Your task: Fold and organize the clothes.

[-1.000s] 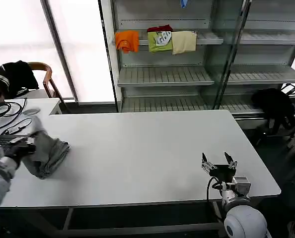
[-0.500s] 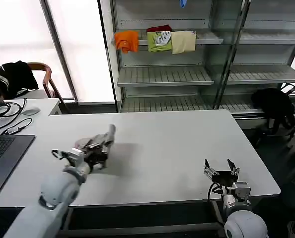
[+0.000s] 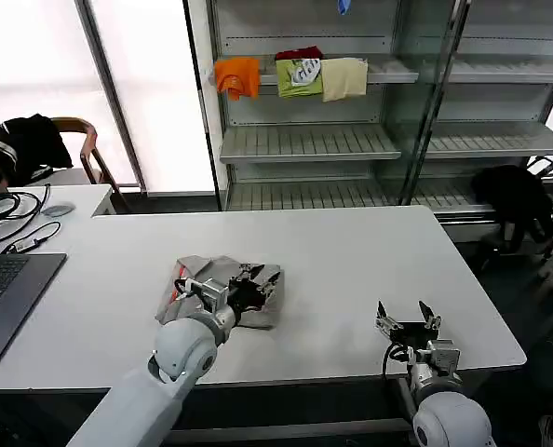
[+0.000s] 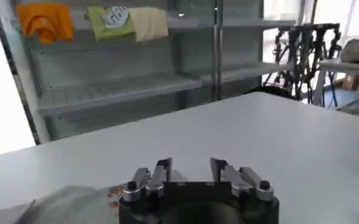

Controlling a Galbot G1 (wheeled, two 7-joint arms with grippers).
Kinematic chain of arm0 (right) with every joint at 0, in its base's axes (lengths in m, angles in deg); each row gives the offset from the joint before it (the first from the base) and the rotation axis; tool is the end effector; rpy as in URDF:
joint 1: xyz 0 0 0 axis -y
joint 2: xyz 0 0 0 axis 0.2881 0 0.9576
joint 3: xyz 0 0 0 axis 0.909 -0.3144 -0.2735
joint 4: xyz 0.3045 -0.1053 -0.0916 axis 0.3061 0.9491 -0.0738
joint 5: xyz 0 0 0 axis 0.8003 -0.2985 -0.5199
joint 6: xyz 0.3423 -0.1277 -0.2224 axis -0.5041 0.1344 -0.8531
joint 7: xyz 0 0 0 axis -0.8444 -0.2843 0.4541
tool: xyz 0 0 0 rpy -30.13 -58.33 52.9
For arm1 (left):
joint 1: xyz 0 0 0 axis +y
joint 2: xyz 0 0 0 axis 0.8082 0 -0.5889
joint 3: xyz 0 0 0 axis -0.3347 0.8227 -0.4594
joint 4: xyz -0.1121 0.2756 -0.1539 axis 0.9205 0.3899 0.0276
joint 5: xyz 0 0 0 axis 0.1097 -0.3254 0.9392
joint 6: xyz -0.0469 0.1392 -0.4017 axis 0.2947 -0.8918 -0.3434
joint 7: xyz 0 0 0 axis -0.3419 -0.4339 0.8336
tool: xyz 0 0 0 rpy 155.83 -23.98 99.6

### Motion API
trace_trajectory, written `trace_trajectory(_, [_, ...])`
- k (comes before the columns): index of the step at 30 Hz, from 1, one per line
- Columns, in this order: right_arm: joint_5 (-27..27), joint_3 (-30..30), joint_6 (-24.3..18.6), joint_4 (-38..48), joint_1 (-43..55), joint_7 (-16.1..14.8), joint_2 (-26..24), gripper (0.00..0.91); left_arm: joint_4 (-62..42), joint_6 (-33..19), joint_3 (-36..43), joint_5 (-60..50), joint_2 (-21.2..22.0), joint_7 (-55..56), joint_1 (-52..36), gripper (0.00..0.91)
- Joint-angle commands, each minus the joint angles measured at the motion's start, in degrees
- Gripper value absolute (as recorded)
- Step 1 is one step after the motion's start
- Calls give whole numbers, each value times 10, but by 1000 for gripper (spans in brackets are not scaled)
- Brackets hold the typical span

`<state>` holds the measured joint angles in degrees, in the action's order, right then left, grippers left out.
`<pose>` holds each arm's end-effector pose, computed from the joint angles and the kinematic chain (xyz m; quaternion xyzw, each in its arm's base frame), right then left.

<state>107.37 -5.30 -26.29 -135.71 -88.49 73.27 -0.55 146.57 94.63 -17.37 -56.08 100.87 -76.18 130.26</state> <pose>0.3235 -0.0125 -0.2149 -0.0278 -0.9882 0.0230 0.1490 0.4211 -0.0926 -0.2003 -0.2439 -0.9556 -0.0462 0.1586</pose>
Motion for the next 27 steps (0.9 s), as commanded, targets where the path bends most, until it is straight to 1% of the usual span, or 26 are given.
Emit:
trace_trajectory(1, [25, -19, 8, 7, 26, -2, 6, 907, 8, -3, 7, 31, 33, 31, -12, 907])
trace_trajectory(4, [75, -27, 7, 11, 44, 4, 8, 907, 20, 1, -23, 18, 11, 38, -4, 907])
trace_trajectory(9, [151, -53, 16, 32, 80, 12, 17, 907, 37, -5, -67, -54, -19, 45, 11, 907])
trace_trajectory(12, [167, -76, 24, 46, 103, 17, 27, 907, 44, -4, -92, -74, -33, 54, 22, 907])
trace_trajectory(16, [201, -107, 36, 67, 143, 28, 42, 907, 51, -2, -134, -84, -53, 64, 38, 907])
trace_trajectory(20, [234, -134, 36, 100, 194, 32, 53, 907, 55, -5, -185, -90, -64, 77, 61, 907])
trace_trajectory(23, [254, -156, 37, 125, 227, 43, 67, 907, 66, -4, -204, -91, -71, 79, 80, 907])
trace_trajectory(27, [263, -184, 37, 160, 263, 58, 88, 907, 78, -3, -222, -88, -70, 81, 98, 907])
